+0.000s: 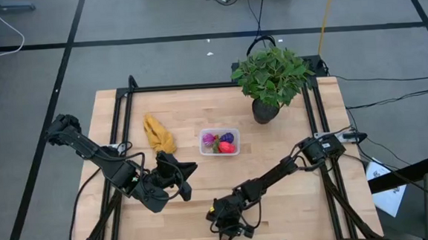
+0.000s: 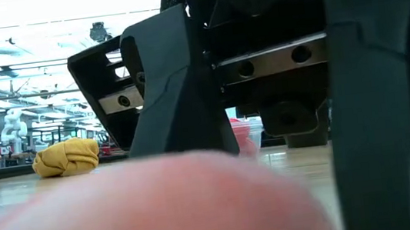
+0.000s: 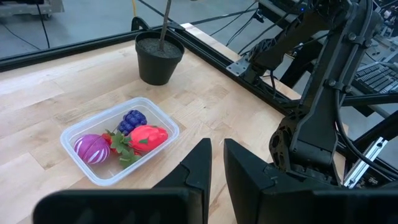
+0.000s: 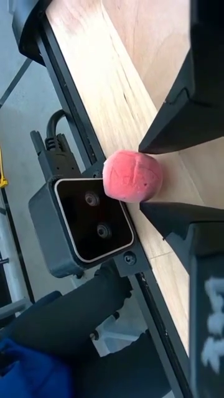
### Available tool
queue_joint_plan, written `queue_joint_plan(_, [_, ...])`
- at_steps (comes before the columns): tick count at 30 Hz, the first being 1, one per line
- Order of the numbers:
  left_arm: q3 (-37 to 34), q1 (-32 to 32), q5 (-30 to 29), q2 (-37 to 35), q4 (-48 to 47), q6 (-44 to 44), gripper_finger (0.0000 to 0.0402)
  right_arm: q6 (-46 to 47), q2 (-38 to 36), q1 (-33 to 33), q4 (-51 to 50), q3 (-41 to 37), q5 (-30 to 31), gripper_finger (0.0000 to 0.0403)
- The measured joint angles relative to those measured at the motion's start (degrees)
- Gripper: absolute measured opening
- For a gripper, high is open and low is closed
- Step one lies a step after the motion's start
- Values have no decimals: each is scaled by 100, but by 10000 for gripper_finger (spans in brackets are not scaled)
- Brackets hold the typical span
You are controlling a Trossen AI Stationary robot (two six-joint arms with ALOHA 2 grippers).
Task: Pick and placing Produce into tupperware
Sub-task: Put the pink peach into the transparent bin
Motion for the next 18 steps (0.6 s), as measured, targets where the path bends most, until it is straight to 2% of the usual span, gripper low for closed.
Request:
queue_joint_plan(10, [0,0,0,0,0,2,47,117,0,-117,98,0,26,100])
queue_joint_plan(18, [0,0,0,-1,0,15,47,149,0,-221,101,0,153,98])
